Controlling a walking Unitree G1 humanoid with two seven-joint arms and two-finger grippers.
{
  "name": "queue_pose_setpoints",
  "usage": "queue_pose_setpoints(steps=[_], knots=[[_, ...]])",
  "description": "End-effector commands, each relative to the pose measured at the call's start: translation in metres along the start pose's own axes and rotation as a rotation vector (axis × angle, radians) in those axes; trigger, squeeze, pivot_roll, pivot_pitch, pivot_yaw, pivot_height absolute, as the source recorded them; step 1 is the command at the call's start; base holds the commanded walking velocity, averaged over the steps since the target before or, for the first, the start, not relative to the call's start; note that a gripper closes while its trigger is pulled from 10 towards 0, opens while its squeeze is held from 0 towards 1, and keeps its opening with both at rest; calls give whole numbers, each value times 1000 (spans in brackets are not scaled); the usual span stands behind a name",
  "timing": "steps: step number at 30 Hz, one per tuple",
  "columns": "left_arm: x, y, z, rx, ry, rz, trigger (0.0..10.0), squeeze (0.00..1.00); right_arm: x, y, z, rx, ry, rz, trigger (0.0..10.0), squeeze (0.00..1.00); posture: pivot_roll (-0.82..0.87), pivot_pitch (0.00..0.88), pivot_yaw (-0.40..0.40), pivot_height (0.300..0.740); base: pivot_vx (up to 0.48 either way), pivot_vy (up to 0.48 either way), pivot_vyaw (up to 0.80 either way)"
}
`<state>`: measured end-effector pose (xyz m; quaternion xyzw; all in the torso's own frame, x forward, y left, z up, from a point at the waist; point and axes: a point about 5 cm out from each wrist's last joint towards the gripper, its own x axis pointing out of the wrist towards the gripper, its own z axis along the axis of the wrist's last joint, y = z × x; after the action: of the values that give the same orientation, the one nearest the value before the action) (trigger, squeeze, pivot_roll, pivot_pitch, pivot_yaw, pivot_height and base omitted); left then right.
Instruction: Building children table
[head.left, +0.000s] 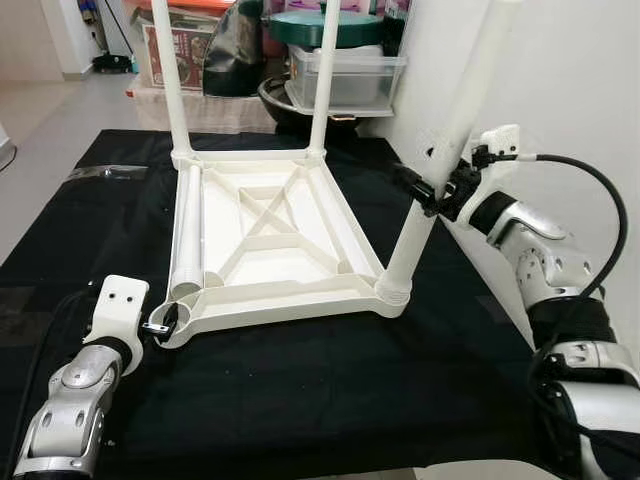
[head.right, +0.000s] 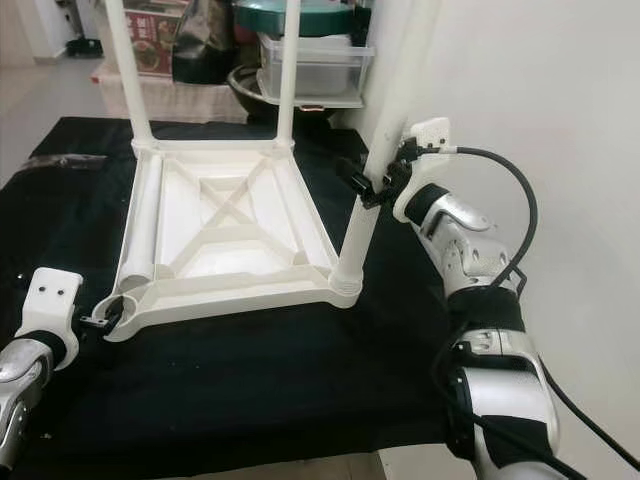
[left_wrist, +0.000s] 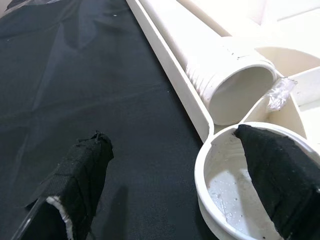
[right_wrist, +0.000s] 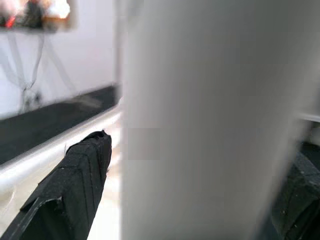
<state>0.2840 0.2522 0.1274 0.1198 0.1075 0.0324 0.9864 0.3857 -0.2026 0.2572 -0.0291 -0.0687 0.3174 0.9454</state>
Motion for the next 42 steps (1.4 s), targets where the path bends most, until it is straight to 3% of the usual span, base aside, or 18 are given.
queue_pose_setpoints(steps=[1,4,5,8,9,11,12,16,19,23,25,27,29,32,33,37,39,42], knots=[[1,-2,-8,12,37,-11,10000,0,-1,-1,-4,-36,32,30,9216,0,117,0,-133,740,0,0,0],[0,-1,-6,12,31,-7,10000,0,0,-5,-11,-41,97,67,6235,0,136,0,-148,740,0,0,0],[0,-1,-6,12,31,-7,10000,0,0,-5,-11,-41,97,67,6235,0,136,0,-148,740,0,0,0],[-1,0,-5,12,28,-1,10000,0,-2,-7,-16,-45,140,96,4353,0,138,0,-153,740,0,0,0],[-1,1,-6,12,28,1,10000,0,-2,-8,-18,-57,154,92,1020,0,142,0,-157,740,0,0,0],[-1,1,-6,12,28,2,10000,0,-3,-9,-19,-64,160,87,1020,0,142,0,-157,740,0,0,0],[-1,0,-6,11,28,1,10000,0,-4,-10,-21,-60,165,83,0,0,142,0,-157,740,0,0,0],[-1,-1,-6,11,27,-2,10000,0,-5,-12,-24,-50,166,55,0,0,142,0,-156,740,0,0,0],[-2,-1,-6,12,26,-7,10000,0,-6,-20,-34,-77,206,-127,0,0,138,0,-152,740,0,0,0],[-1,-2,-6,13,26,-8,10000,0,-6,-22,-39,-81,232,-209,0,0,138,0,-152,740,0,0,0],[-1,-2,-6,14,28,-12,10000,0,-8,-30,-51,-27,291,-476,0,0,130,0,-141,740,0,0,0],[-1,-3,-6,14,29,-15,10000,0,-10,-30,-57,-7,318,-577,0,0,130,0,-141,740,0,0,0],[-1,-5,-8,14,34,-23,10000,0,-6,-21,-71,70,325,-761,0,0,122,0,-138,740,0,0,0],[-1,-6,-8,13,35,-25,10000,0,-4,-16,-75,99,320,-808,0,0,122,0,-138,740,0,0,0],[1,-6,-7,13,33,-27,10000,0,9,5,-83,150,311,-904,0,0,115,0,-136,740,0,0,0],[1,-7,-7,14,32,-28,10000,0,12,12,-84,158,307,-930,0,0,115,0,-136,740,0,0,0],[1,-7,-7,13,33,-26,10000,0,26,34,-85,208,306,-957,0,0,103,0,-135,740,0,0,0],[2,-8,-7,11,34,-27,10000,0,34,45,-84,221,317,-940,0,0,101,0,-136,740,0,0,0]])
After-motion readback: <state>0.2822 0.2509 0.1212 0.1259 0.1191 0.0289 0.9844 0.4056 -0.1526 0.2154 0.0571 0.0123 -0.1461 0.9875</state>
